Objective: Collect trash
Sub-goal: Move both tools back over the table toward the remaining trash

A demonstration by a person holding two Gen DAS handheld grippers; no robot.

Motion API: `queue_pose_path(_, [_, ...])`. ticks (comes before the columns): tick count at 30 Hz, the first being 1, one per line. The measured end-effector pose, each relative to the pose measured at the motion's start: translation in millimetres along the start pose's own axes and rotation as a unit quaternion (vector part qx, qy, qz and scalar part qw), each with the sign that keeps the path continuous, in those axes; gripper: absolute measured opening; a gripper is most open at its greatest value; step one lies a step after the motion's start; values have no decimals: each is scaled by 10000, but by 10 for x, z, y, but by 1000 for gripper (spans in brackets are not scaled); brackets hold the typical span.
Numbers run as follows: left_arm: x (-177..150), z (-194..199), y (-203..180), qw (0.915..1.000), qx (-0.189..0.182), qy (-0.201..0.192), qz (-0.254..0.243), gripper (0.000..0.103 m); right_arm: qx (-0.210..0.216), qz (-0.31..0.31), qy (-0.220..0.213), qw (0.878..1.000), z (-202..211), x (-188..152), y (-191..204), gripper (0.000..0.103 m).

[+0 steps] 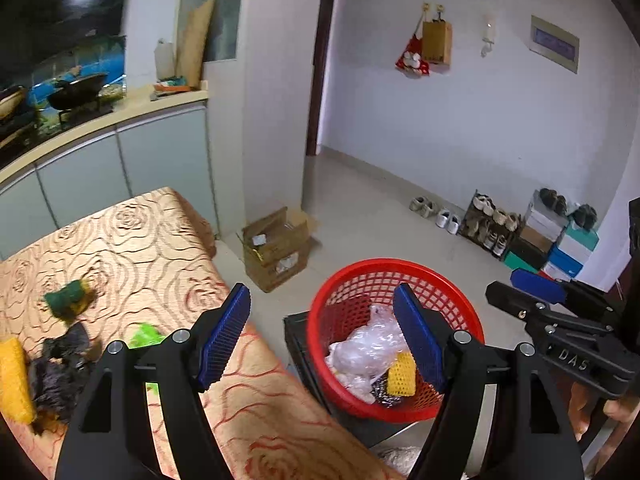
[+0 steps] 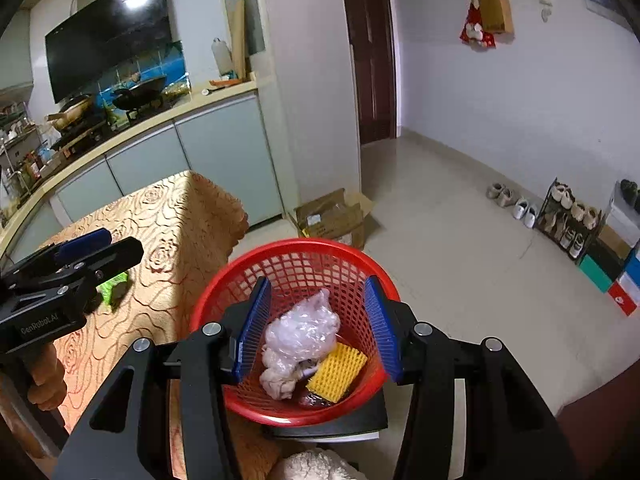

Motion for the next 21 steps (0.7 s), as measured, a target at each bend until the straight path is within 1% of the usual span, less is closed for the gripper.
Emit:
queue_pose_path(5, [-38,250,206,9991,351,-211,51,71,69,159,-206,9996,90,40,224,47])
queue_pose_path(10, [-82,510,472,9968,664,-372,230,71,291,307,-288,9987,130,46,513,48])
queue_pose_path(15, [-135,757,730,9935,916,-499,447,71,510,482,-340,9970,172,37,839,54])
queue_pose_path(18, [-195,923,927,9894,1196,-588,575,74,665,572,-382,9954,219,30,1039,56])
queue_pose_path(21, [-284,1092,1184,9832,1525,-650,762,75,762,639,-469,9939,264,42,1210,63])
Point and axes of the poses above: each gripper's, at about its wrist camera, not at the fingertips, and z roughly against the way its jaws point, y to its left, x to its top, the point moved 6 cm from there along -z, roughly the way its jaws point, and after that the axes turned 5 degrees about x, right-handed, at the moved point
